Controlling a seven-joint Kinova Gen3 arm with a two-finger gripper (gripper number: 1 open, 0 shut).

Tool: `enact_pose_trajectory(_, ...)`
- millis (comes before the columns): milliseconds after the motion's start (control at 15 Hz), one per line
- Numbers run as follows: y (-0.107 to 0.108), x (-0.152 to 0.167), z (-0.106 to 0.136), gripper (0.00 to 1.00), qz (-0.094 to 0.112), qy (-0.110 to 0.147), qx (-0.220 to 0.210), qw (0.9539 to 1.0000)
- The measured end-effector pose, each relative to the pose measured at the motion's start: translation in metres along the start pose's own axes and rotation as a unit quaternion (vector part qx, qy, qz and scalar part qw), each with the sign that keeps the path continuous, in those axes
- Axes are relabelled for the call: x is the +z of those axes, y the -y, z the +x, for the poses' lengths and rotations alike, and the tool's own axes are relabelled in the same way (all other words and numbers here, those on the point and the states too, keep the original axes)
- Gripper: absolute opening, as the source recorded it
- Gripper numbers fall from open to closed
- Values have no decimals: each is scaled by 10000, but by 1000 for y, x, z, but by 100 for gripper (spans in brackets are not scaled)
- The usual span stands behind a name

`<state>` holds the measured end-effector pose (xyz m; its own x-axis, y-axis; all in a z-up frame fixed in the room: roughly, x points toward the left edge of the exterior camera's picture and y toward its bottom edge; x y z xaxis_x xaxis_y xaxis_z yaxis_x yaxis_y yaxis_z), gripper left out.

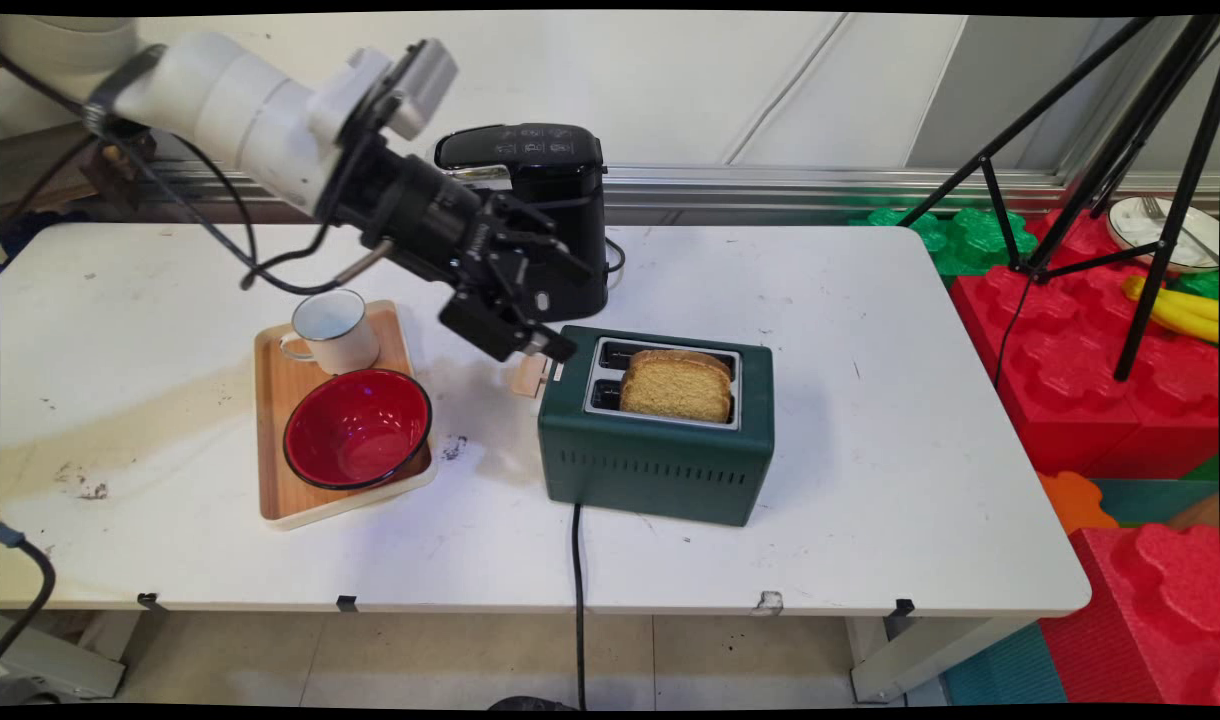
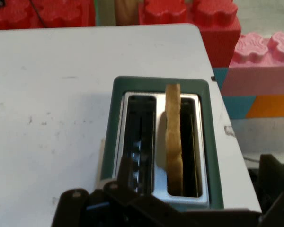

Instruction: Press the toaster switch

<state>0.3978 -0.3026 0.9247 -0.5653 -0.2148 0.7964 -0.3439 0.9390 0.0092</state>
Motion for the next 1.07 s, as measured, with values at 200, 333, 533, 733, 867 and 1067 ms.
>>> enact_pose_trajectory(200, 0, -15, -14, 100, 19, 74, -8, 10000)
enact_pose_trajectory(333, 0, -21, -24, 100, 32, 141, -10, 9999)
enact_pose_trajectory(533, 3, -27, -39, 100, 57, 282, 38, 9996)
enact_pose_trajectory(733, 7, -29, -52, 100, 87, 395, 98, 9991)
enact_pose_trajectory(867, 10, -29, -57, 100, 93, 430, 130, 9989)
enact_pose_trajectory(1067, 12, -28, -63, 100, 92, 464, 191, 9987)
